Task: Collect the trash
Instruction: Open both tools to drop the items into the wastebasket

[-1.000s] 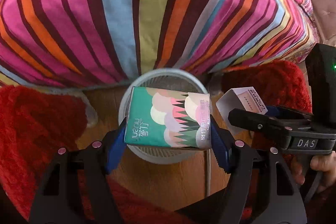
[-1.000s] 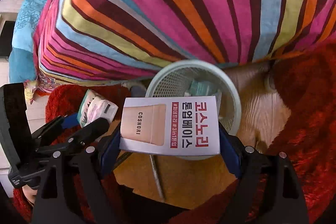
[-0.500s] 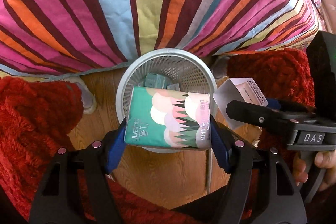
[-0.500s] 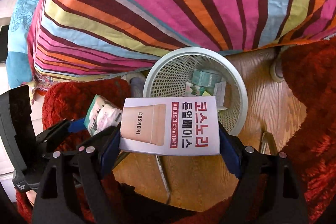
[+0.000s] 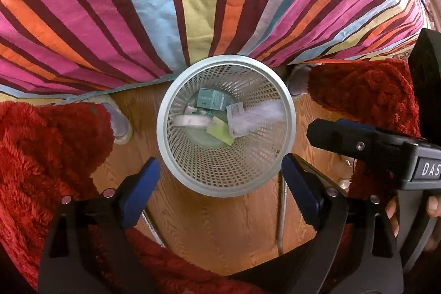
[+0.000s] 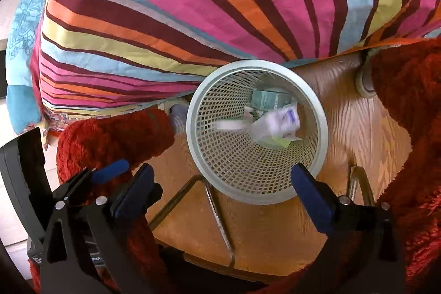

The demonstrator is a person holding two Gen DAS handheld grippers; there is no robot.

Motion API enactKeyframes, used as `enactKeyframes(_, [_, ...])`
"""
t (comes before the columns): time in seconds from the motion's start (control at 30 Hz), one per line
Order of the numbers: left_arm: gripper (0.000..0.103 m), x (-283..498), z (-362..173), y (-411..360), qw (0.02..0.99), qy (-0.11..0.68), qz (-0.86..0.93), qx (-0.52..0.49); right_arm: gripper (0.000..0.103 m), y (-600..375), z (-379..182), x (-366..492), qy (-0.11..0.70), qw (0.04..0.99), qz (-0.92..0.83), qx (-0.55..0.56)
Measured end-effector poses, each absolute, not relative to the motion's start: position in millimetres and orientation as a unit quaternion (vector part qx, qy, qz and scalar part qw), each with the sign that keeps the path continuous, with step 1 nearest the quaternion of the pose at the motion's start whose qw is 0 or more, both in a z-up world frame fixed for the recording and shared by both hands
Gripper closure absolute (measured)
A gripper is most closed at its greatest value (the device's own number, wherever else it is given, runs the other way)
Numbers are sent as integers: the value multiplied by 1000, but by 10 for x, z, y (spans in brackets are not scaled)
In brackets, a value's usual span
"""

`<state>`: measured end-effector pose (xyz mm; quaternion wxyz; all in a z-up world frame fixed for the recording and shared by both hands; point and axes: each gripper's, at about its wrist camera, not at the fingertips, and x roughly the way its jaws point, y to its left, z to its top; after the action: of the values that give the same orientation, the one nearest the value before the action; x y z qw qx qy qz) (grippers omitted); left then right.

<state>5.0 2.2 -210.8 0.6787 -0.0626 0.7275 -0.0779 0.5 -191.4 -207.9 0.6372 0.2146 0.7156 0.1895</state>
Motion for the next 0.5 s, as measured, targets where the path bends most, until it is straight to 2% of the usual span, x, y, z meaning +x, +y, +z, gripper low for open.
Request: enactKeyframes(0.5, [16, 48, -2078, 46, 684, 722, -74, -67, 8, -1886, -2043, 0, 710, 644, 193, 207])
